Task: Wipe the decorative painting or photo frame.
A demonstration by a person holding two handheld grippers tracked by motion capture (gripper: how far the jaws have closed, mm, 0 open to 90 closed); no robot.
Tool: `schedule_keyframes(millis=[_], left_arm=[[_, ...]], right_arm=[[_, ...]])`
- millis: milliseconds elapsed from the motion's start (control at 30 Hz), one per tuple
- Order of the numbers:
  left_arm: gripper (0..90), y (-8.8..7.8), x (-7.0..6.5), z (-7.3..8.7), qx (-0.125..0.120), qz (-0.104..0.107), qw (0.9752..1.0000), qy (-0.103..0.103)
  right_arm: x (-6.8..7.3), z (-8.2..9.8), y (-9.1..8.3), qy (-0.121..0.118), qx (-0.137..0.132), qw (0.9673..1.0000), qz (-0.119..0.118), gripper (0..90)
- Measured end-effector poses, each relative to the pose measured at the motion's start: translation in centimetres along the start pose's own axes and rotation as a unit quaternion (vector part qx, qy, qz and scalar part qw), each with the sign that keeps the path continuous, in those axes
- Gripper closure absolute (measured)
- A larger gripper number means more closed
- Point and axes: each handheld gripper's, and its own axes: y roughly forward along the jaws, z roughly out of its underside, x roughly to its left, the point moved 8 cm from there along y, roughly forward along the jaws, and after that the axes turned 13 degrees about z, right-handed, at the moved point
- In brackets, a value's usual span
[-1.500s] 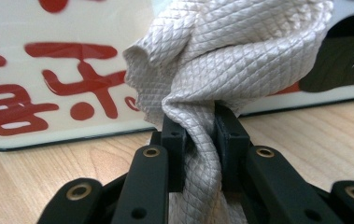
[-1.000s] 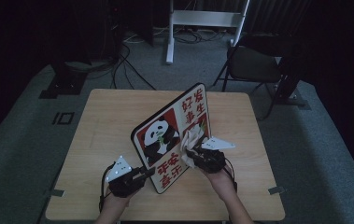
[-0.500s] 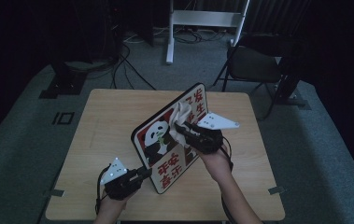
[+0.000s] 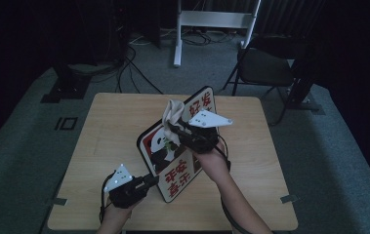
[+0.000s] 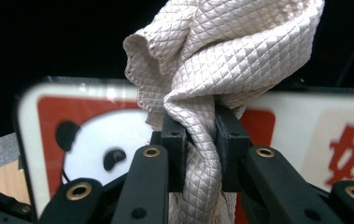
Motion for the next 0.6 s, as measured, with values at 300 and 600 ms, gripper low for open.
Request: schedule_keyframes(millis=[300, 600], left_arm=[[78.1, 0.1, -0.1, -0.1, 0.004, -0.004, 1.0000, 0.006], [78.1, 0.1, -0.2, 0.0, 0.008, -0.005, 0.9999, 0.011]], right_arm=[[-0.6, 2.6, 0.3, 0.010, 0.018, 0.9998, 0.000, 76.7], [-0.8, 6.6, -0.1, 0.017, 0.048, 0.9987, 0.003, 76.7]])
